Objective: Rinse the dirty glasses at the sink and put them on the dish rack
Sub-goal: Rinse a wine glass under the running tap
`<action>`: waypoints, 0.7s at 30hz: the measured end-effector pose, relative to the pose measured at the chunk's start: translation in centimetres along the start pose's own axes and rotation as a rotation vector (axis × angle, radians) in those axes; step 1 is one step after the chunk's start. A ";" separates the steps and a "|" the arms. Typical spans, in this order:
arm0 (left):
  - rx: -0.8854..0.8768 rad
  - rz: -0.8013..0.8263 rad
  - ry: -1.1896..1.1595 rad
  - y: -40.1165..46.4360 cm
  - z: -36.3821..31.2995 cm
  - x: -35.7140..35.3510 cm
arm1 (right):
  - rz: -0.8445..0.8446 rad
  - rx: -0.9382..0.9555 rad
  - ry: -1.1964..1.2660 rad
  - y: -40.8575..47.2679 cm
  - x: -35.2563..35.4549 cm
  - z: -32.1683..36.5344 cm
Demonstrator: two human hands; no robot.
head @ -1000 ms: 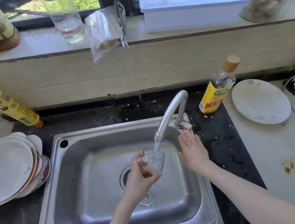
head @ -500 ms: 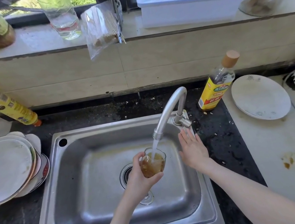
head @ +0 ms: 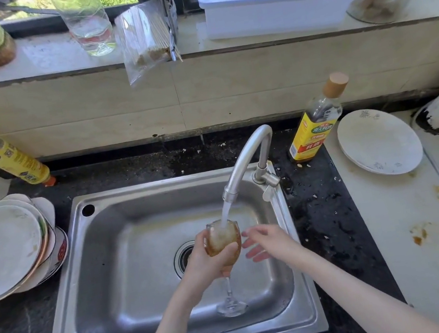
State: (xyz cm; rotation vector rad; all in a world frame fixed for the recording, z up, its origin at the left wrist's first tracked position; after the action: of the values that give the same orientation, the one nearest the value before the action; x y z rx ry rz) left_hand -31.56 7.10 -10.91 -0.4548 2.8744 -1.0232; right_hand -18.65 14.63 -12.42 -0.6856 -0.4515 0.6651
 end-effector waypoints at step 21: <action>-0.113 0.083 -0.088 0.2 -1.1 -0.5 | 0.015 0.151 0.270 -2.7 -2.9 2.0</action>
State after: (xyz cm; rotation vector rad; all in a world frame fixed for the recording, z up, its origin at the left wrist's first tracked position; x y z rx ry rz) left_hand -31.28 8.08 -10.24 -0.3736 2.8559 -0.8100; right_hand -20.73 11.93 -9.56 -0.6246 -0.1454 0.6037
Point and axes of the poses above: each hand's wrist, its own y-axis towards the middle knuckle, its own x-axis out of the back of the hand, z = x × y, the point moved 10 cm from there along y, towards the middle knuckle, and after that the axes turned 4 degrees about -y, right-handed, at the moved point
